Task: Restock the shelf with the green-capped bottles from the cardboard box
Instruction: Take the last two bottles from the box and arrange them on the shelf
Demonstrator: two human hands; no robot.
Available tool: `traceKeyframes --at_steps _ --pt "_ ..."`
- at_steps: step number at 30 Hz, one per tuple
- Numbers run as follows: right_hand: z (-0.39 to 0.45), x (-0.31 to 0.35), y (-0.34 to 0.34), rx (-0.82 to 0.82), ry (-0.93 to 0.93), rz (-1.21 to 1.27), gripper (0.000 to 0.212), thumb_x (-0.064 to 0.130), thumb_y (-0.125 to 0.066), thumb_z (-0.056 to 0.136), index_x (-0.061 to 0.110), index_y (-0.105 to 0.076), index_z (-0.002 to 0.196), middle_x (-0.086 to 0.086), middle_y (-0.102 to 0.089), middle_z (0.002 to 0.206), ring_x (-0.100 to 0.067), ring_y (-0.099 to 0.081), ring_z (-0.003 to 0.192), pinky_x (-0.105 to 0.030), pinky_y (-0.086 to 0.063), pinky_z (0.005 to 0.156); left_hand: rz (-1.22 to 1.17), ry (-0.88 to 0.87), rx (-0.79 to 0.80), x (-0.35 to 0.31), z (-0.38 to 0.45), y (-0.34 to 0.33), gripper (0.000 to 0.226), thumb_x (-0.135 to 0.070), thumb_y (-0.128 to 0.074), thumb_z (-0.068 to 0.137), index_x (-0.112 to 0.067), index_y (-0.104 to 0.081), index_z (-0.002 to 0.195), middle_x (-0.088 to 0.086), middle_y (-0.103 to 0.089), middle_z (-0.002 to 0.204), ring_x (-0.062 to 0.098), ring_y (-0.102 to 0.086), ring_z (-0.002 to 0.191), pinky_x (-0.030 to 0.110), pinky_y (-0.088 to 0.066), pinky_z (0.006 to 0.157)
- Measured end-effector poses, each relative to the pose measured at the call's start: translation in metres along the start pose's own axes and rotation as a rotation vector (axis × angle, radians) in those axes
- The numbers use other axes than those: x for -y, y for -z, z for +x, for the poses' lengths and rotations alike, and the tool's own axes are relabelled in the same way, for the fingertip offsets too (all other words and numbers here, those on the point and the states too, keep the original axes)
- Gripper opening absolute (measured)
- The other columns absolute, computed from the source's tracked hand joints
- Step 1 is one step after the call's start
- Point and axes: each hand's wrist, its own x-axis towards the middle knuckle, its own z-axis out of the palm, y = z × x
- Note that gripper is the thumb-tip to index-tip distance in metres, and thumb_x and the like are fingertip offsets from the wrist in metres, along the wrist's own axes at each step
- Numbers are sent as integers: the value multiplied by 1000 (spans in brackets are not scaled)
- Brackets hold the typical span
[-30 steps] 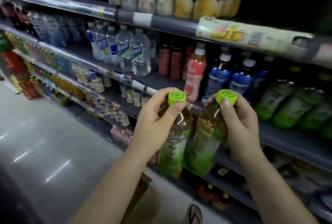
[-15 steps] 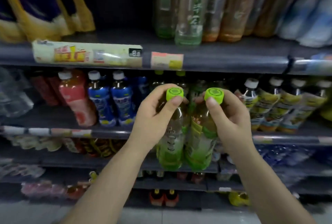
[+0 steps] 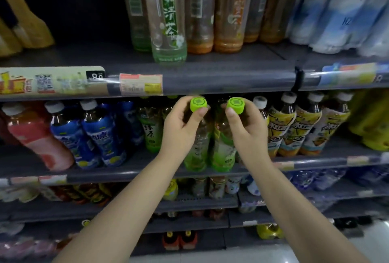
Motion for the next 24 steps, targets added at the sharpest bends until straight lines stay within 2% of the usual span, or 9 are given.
traceKeyframes --at_steps 2,5,7,11,14,17,19,22,24 --pt "4 -9 -5 -6 10 -13 14 25 -57 91 23 -58 104 13 -63 94 -2 -60 90 -20 -48 78 26 23 -65 10 6 -5 30 -27 -57 91 -12 -59 117 -3 -67 111 6 -60 107 20 -47 92" --pt "10 -21 -11 -10 10 -53 15 28 -57 90 29 -56 106 18 -63 95 5 -59 93 -11 -45 79 42 56 -144 21 13 -11 27 -26 -58 90 -17 -59 116 -10 -65 110 0 -58 107 15 -45 93" --pt "14 -26 -15 -35 2 -84 17 31 -57 90 28 -56 107 19 -62 97 6 -58 96 -10 -44 81 53 75 -171 26 17 -15 24 -26 -59 90 -23 -58 113 -17 -63 106 -4 -58 105 10 -43 90" --pt "23 -34 -23 -72 3 -146 21 31 -59 89 22 -60 107 8 -65 101 -1 -59 98 -16 -46 87 67 89 -212 33 27 -19 25 -27 -59 90 -19 -59 114 -12 -64 106 -3 -58 105 6 -41 88" --pt "26 -37 -26 -112 32 -258 28 29 -65 86 12 -63 109 5 -63 103 1 -55 96 -7 -41 86 92 79 -246 36 29 -19 27 -26 -61 89 -15 -59 114 -6 -65 105 0 -58 102 9 -43 88" --pt "32 -33 -24 -87 -25 -317 33 28 -67 84 9 -61 111 -4 -67 106 -11 -60 98 -17 -45 83 156 63 -201 39 27 -20 31 -29 -62 88 -16 -57 115 -3 -65 109 6 -59 105 16 -44 90" --pt "38 -28 -20 -49 -40 -373 34 25 -66 85 7 -57 112 -8 -66 107 -17 -60 99 -18 -41 80 241 45 -143 40 27 -19 35 -31 -62 88 -16 -54 118 -1 -63 113 9 -57 108 19 -43 92" --pt "44 -22 -14 63 -45 -504 31 24 -64 87 5 -57 110 -11 -66 103 -24 -60 97 -16 -35 73 381 8 -45 34 35 -12 36 -29 -62 88 -11 -55 119 4 -63 114 16 -57 109 14 -37 86" --pt "48 -18 -11 141 -50 -597 30 26 -62 88 4 -59 108 -13 -66 100 -27 -61 92 -20 -35 70 503 12 80 26 42 -2 39 -31 -60 89 -11 -55 122 6 -63 118 19 -56 111 15 -35 84"
